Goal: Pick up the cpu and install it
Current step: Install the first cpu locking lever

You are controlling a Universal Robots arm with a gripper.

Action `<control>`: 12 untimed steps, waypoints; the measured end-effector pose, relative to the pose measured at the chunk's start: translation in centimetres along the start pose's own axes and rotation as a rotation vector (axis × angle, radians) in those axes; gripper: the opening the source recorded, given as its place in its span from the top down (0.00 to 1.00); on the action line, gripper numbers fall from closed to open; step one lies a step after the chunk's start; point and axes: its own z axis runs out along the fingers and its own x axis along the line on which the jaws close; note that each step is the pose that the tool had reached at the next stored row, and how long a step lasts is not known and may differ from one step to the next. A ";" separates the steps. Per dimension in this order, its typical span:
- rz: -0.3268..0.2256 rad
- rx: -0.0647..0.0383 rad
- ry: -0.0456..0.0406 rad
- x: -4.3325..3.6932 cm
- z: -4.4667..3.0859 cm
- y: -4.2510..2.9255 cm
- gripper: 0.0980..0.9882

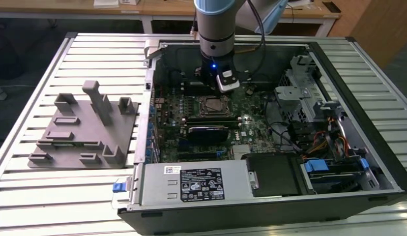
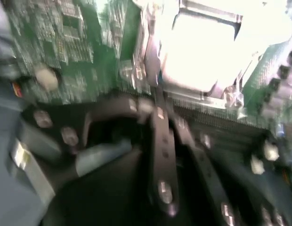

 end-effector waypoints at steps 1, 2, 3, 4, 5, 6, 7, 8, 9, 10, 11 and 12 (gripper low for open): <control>0.002 0.001 -0.0003 0.00 0.00 0.00 0.99; 0.002 0.001 -0.0004 0.00 0.00 0.00 0.99; 0.002 0.000 -0.0003 0.01 0.00 -0.01 0.99; 0.002 -0.001 0.0000 0.01 0.00 0.00 0.99; 0.002 -0.001 0.0000 0.01 -0.04 0.00 0.99; 0.002 -0.001 -0.0002 -0.01 -0.18 0.03 0.99; 0.002 -0.001 -0.0002 -0.03 -0.38 0.07 0.99; 0.002 -0.001 -0.0001 -0.05 -0.62 0.11 0.99; 0.002 -0.001 -0.0001 -0.07 -0.89 0.15 0.99; 0.002 -0.001 -0.0003 -0.10 -1.18 0.20 0.99; 0.002 -0.001 -0.0005 -0.13 -1.50 0.26 0.99; 0.002 -0.001 -0.0006 -0.16 -1.80 0.31 0.99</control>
